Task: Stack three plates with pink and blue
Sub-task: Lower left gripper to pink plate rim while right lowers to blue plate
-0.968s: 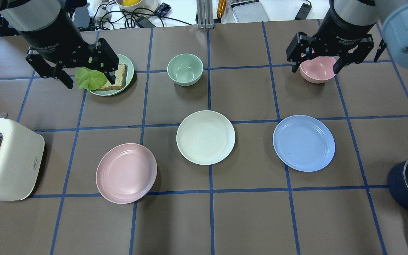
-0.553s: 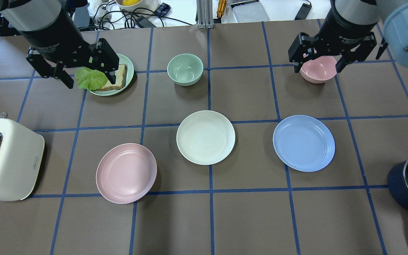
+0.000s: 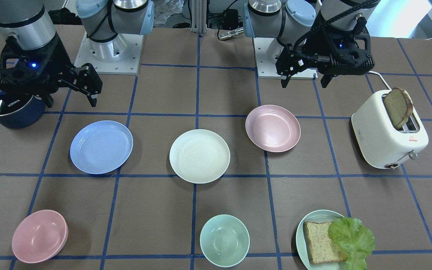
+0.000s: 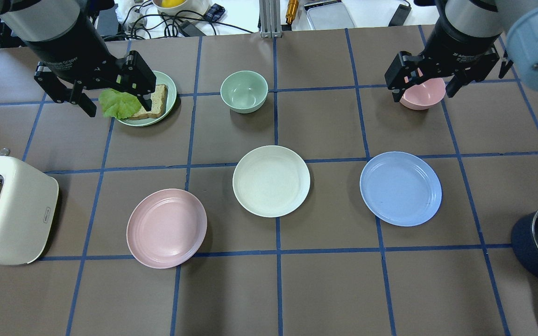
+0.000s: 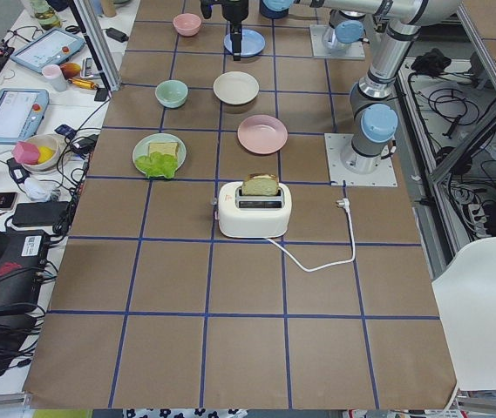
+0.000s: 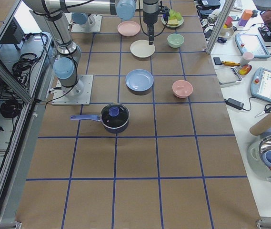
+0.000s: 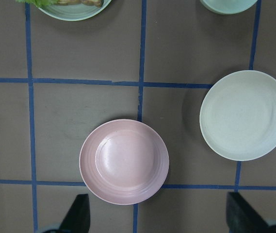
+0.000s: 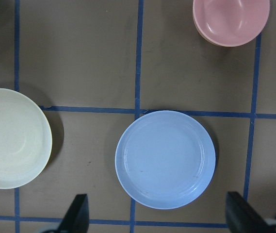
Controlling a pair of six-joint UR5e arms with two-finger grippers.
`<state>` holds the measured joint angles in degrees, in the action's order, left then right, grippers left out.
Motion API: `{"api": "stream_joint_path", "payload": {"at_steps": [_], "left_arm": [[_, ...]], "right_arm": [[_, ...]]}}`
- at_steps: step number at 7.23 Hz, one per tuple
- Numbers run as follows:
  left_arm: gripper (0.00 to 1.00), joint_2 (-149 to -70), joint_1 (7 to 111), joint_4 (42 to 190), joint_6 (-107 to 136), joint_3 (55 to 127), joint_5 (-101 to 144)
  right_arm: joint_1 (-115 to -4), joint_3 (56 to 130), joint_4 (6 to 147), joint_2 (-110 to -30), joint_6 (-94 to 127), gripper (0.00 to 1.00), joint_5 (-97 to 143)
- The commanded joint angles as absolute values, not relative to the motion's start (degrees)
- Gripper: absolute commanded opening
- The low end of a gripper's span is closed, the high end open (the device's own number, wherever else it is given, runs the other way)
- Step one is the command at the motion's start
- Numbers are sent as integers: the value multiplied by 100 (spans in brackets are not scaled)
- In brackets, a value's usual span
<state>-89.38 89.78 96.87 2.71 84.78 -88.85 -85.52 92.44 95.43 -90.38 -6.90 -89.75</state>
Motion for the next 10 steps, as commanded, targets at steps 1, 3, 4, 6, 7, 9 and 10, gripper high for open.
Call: {"api": "stream_joint_path", "payload": {"at_steps": [1, 3, 4, 6, 7, 9, 10], "left_arm": [[100, -8999, 9009, 9677, 316, 8481, -8877], [100, -9131, 9000, 9694, 342, 8542, -8903], [100, -9228, 9026, 9616, 378, 8839, -8895], [100, -9281, 9122, 8462, 579, 10013, -8903], [100, -9281, 9314, 7585, 919, 10768, -8895], [100, -9298, 9536, 5916, 1002, 12210, -8938], [100, -9342, 9641, 5141, 1072, 12704, -8921]], "right_arm": [[-7598, 9779, 9615, -9018, -1534, 100, -8913], [-7173, 10665, 10559, -9018, -1959, 100, -8938], [-7163, 11262, 11400, -8983, -1951, 100, -8947], [-6971, 12221, 12668, -8581, -1978, 95, -8913], [-6883, 12408, 13213, -8308, -1960, 92, -8825], [-6847, 12428, 13202, -8113, -1942, 77, -8789], [-6760, 12445, 13201, -8034, -1934, 71, -8772]]}}
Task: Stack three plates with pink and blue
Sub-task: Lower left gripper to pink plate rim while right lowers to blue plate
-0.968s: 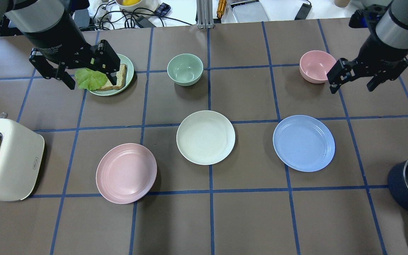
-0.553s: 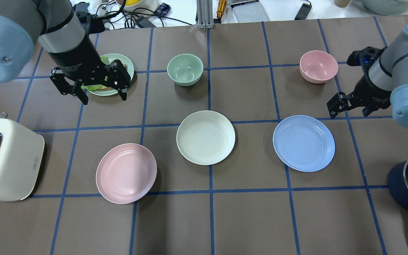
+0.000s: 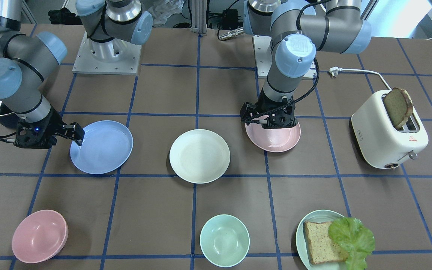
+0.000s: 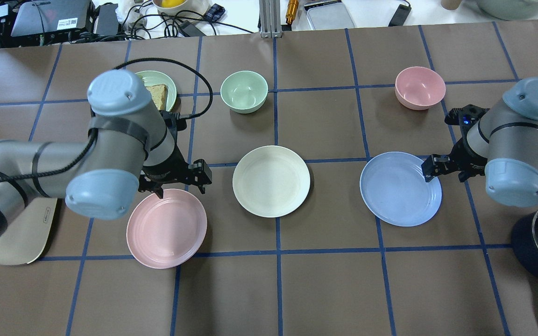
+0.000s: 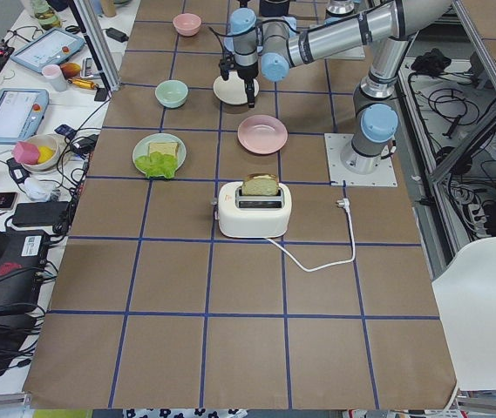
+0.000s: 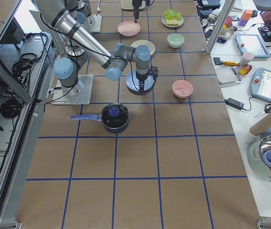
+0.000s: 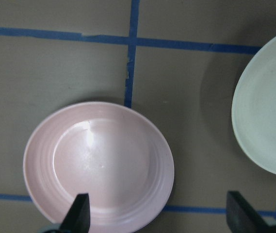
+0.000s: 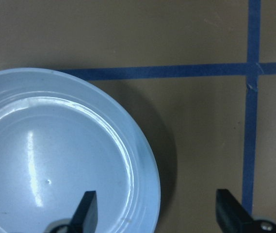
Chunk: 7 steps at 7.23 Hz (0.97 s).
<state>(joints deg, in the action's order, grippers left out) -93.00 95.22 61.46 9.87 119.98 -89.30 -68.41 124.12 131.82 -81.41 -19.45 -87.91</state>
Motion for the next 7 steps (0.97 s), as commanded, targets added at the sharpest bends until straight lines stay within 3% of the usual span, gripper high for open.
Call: {"api": "stream_joint_path", "payload": {"at_steps": [1, 2, 3, 5, 6, 7], "left_arm": [[100, -9430, 9877, 4837, 1107, 12857, -8938], [98, -9544, 10001, 4834, 1125, 12893, -8982], [87, -9632, 10045, 4834, 1073, 13007, -9096], [41, -9703, 10055, 4406, 898, 13376, -9105], [15, -9721, 10055, 4351, 896, 13368, -9105], [0, -9712, 10055, 4298, 879, 13359, -9105]], "right_arm": [[-6663, 12445, 13245, -7972, -1951, 70, -8502], [-6619, 12445, 13254, -7885, -1942, 60, -8377], [-6609, 12445, 13254, -7797, -1925, 49, -8359], [-6609, 12489, 13245, -7761, -1925, 31, -8376], [-6609, 12489, 13236, -7761, -1916, 15, -8376], [-6609, 12489, 13219, -7796, -1916, 0, -8385]]}}
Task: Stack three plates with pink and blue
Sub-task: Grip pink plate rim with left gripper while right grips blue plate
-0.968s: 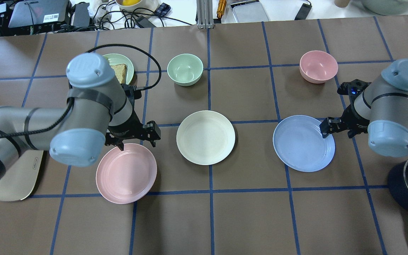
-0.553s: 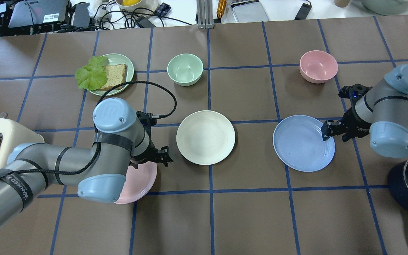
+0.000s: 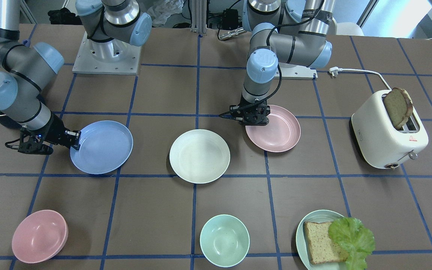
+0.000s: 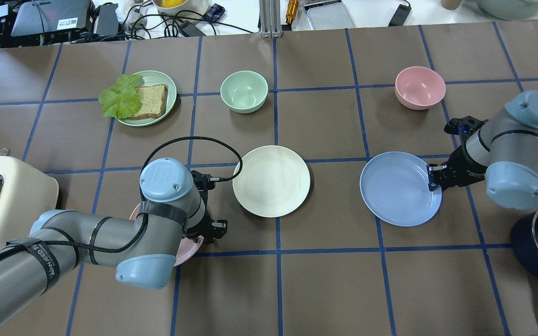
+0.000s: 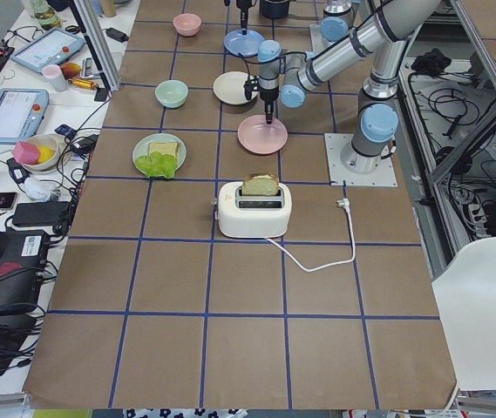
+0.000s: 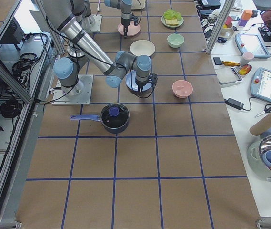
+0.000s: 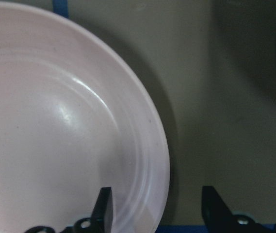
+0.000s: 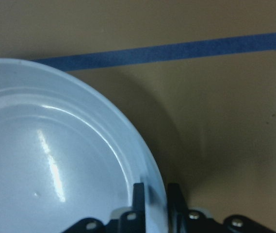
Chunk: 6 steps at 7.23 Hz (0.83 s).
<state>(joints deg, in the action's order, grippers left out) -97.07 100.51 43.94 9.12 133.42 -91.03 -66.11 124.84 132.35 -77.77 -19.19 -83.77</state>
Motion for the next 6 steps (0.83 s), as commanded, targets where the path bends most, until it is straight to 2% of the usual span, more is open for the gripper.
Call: {"api": "stream_joint_path", "payload": {"at_steps": [1, 3, 4, 6], "left_arm": [[0, -9712, 10055, 4106, 922, 13368, -9114], [0, -9589, 9976, 3859, 896, 13290, -9167], [0, -9528, 9949, 3867, 914, 13028, -9350], [0, -9711, 9993, 4094, 1011, 12430, -9378]], "right_arm": [[-6601, 12489, 13201, -7813, -1916, 0, -8376], [-6618, 12472, 13053, -8180, -1881, 0, -8332], [-6618, 12359, 12730, -8365, -1820, 0, -8315], [-6618, 11755, 11861, -8516, -1819, 0, -8306]]}}
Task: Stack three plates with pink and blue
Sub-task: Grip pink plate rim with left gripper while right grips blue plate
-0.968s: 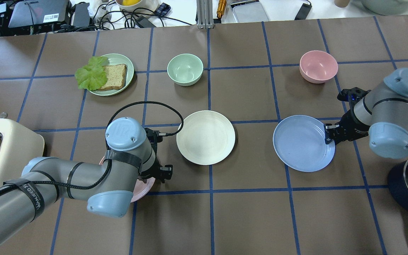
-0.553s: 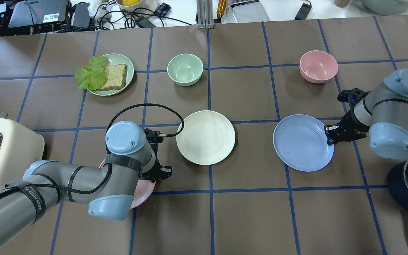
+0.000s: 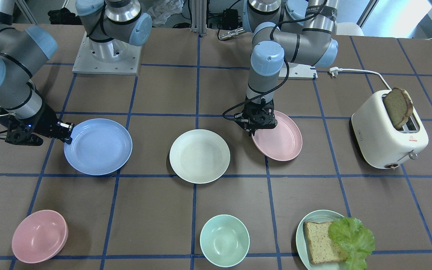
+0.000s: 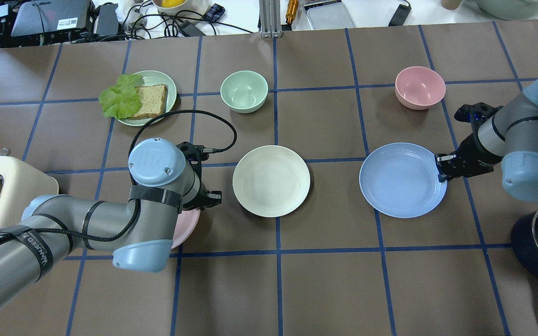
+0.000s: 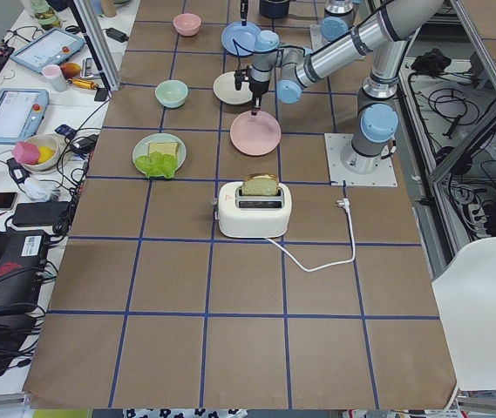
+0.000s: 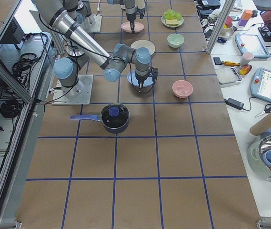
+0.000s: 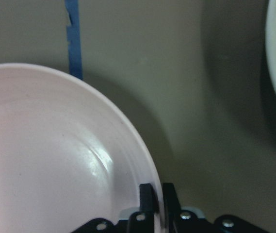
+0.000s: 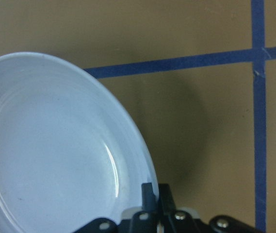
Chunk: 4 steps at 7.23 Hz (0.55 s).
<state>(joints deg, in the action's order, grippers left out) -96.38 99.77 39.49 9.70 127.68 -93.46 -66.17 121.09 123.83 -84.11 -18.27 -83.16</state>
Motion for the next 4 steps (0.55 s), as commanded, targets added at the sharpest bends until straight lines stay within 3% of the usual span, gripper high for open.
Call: {"api": "stream_joint_path", "payload": {"at_steps": [1, 4], "left_arm": [[0, -9712, 10002, 4409, 1019, 12193, -9378], [0, -9895, 10429, 5463, 1831, 11166, -9273]], "right_arm": [[-6653, 11377, 11526, -8508, -1811, 0, -8306], [-6688, 10969, 11118, -8499, -1653, 0, -8297]]}}
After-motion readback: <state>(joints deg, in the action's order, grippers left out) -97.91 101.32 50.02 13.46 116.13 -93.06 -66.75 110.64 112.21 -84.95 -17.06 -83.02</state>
